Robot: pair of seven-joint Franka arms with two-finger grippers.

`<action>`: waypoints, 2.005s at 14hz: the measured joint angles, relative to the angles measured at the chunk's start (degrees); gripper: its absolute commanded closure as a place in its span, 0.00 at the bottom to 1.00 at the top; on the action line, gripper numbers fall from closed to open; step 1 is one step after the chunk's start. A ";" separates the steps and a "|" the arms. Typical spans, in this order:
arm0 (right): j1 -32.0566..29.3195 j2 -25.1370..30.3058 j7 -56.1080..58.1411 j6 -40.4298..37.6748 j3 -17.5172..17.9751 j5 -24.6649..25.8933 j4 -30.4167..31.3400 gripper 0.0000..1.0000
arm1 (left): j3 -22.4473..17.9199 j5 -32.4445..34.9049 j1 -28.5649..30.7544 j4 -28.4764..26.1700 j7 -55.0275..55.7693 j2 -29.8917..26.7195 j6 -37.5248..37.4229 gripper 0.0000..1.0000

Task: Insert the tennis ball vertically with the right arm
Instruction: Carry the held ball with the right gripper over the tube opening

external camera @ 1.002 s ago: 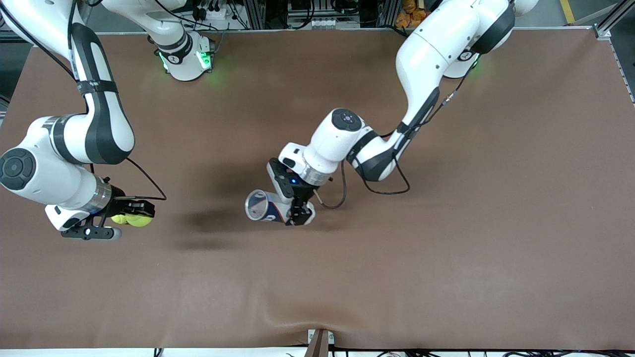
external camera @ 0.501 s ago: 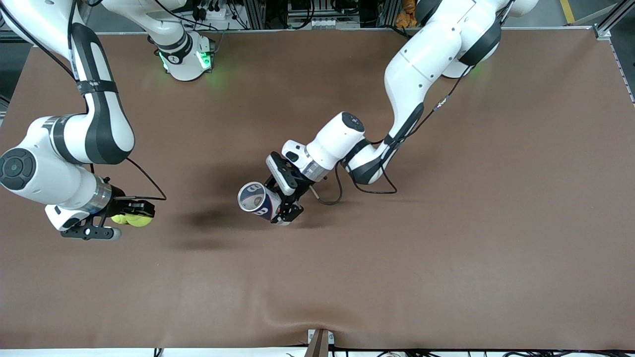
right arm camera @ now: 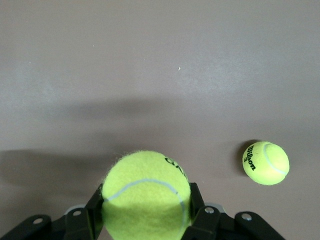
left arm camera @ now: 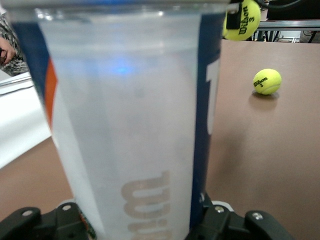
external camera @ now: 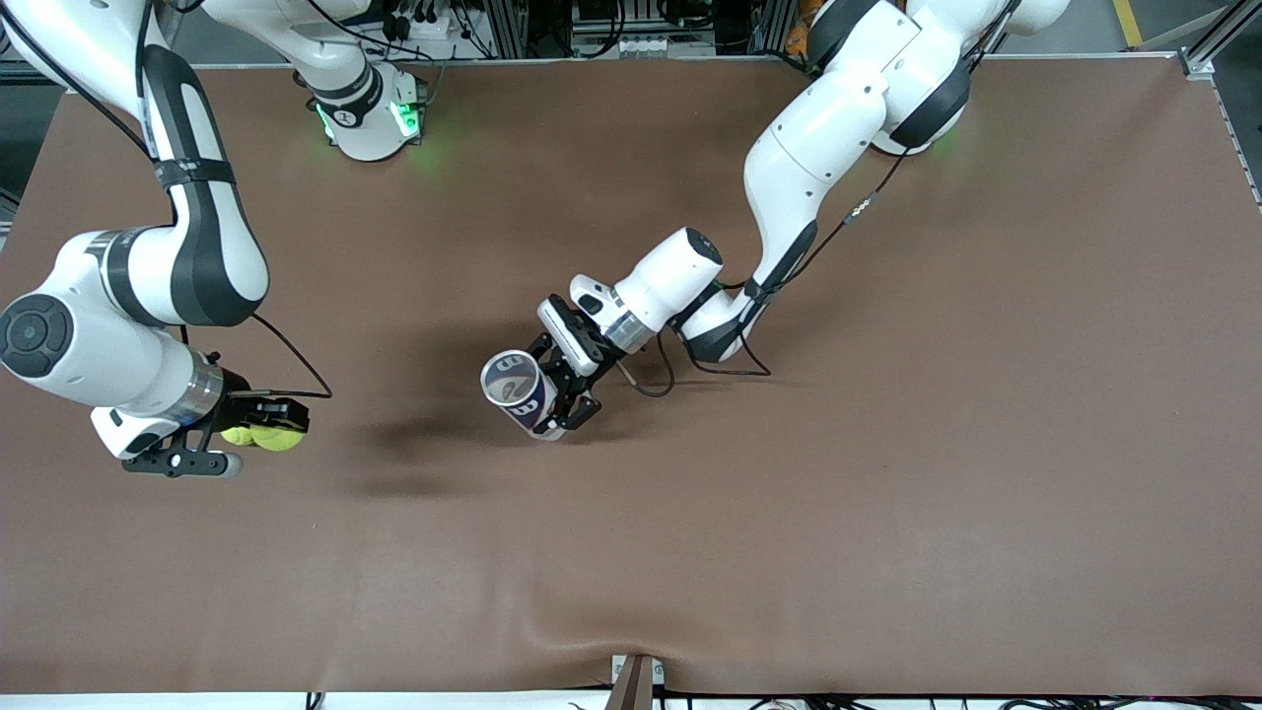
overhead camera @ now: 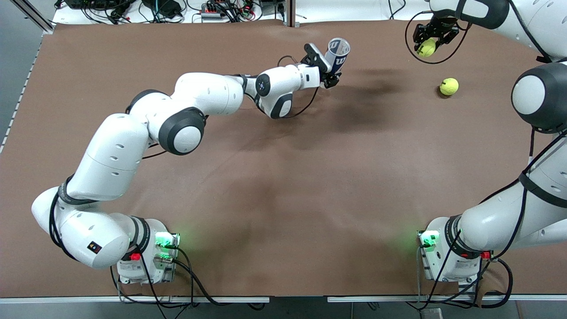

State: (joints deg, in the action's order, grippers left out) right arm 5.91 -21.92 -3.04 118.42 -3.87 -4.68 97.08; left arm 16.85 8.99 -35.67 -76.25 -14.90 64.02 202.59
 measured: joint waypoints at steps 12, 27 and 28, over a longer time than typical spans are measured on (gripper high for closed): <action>6.44 0.50 -12.77 -8.89 0.54 -0.19 -6.91 1.00 | -0.31 -3.77 0.05 -0.39 0.00 3.14 0.89 0.24; 23.99 -0.77 -43.58 -9.02 0.98 -2.87 -11.75 1.00 | -0.30 -3.81 0.07 -0.39 0.01 3.15 0.89 0.23; 24.98 -1.59 -45.40 -8.90 0.98 -2.87 -12.17 1.00 | -0.30 -3.81 0.06 -0.39 0.01 3.15 0.89 0.23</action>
State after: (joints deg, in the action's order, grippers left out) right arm 30.89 -23.51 -48.45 109.53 -2.88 -7.55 84.91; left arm 16.55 5.18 -35.61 -76.64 -14.89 67.17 203.48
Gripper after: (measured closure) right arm 0.326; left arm 0.229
